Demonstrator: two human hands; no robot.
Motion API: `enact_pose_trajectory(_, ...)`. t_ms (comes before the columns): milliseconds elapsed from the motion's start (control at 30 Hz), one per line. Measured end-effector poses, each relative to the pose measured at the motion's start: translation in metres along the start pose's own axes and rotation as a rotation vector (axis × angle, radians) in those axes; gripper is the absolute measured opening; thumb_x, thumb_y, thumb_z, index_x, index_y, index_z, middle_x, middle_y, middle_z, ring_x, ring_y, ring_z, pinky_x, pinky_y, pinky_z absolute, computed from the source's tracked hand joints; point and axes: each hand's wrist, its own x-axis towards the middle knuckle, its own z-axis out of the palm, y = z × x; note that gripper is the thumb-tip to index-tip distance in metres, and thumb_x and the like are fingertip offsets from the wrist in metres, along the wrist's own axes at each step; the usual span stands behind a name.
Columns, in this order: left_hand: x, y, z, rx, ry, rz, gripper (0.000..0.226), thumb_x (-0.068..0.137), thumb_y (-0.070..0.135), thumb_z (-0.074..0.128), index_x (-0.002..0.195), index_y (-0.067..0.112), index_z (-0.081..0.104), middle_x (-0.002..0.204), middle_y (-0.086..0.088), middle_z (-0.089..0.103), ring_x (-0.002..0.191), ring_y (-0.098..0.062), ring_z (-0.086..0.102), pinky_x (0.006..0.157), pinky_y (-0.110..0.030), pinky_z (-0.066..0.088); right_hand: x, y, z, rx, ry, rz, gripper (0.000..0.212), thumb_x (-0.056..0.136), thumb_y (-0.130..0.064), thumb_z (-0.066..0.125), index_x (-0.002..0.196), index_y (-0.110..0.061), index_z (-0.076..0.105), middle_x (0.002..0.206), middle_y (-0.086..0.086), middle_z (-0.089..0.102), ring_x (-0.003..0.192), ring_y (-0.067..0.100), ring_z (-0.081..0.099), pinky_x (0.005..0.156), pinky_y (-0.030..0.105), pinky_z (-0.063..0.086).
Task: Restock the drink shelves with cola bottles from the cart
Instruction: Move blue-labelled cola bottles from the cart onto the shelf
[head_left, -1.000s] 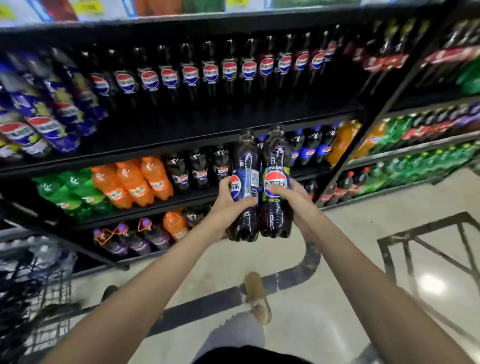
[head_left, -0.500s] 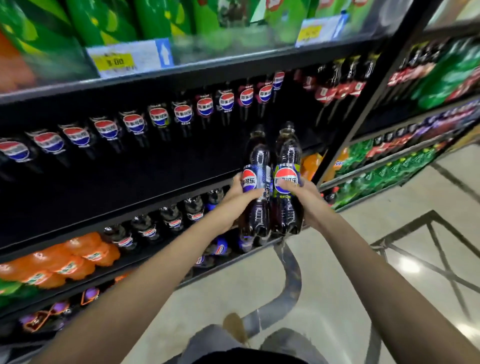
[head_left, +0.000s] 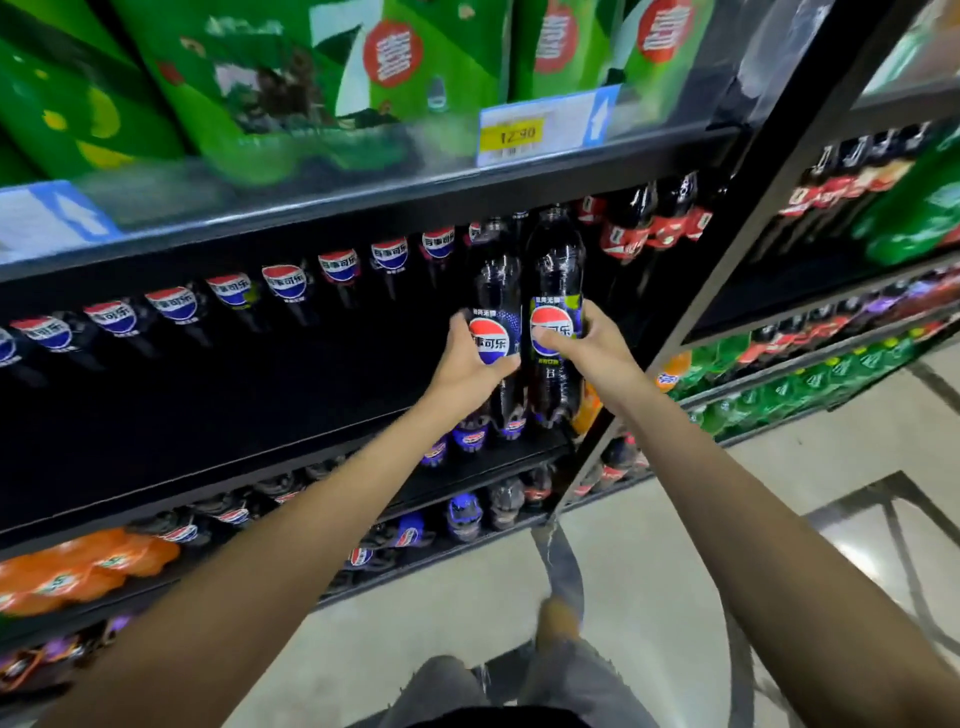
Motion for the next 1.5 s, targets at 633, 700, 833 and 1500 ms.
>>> enact_pose_trajectory(633, 0.057, -0.007, 0.035, 0.085, 0.278, 0.162, 0.078, 0.085, -0.004, 0.065, 0.141, -0.001, 0.011, 0.124, -0.002, 0.04, 0.114, -0.009, 0.045, 0.081, 0.005, 0.034, 0.103, 0.014, -0.015, -0.11, -0.184, -0.178, 0.058, 0.08, -0.012, 0.076, 0.129, -0.021, 0.047, 0.106, -0.017, 0.061, 0.098, -0.004, 0.059, 0.082, 0.013, 0.045)
enact_pose_trajectory(700, 0.056, -0.012, 0.037, 0.07, 0.273, 0.14, 0.078, 0.086, -0.002, 0.065, 0.143, 0.002, 0.011, 0.127, -0.001, 0.041, 0.114, -0.007, 0.046, 0.083, 0.004, 0.035, 0.107, 0.016, -0.016, -0.136, -0.2, -0.192, 0.062, 0.082, -0.012, 0.075, 0.134, -0.02, 0.043, 0.106, -0.019, 0.058, 0.094, -0.013, 0.057, 0.078, 0.006, 0.044)
enact_pose_trajectory(833, 0.051, -0.029, 0.045, 0.075, 0.252, 0.104, 0.079, 0.087, 0.001, 0.066, 0.146, 0.006, 0.012, 0.14, -0.006, 0.037, 0.126, -0.007, 0.039, 0.099, -0.003, 0.032, 0.104, 0.033, -0.011, -0.144, -0.2, -0.15, 0.079, 0.083, -0.013, 0.074, 0.143, -0.014, 0.025, 0.123, -0.007, 0.049, 0.104, -0.004, 0.052, 0.069, -0.004, 0.038)
enact_pose_trajectory(1500, 0.095, -0.072, 0.016, 0.072, 0.562, 0.146, 0.081, 0.092, 0.021, 0.064, 0.152, 0.015, 0.009, 0.153, 0.001, 0.02, 0.135, -0.004, 0.018, 0.103, -0.008, 0.015, 0.193, 0.051, 0.028, -0.074, 0.083, -0.224, 0.068, 0.092, -0.021, 0.064, 0.147, -0.01, 0.026, 0.14, 0.005, 0.043, 0.125, 0.015, 0.044, 0.099, 0.023, 0.038)
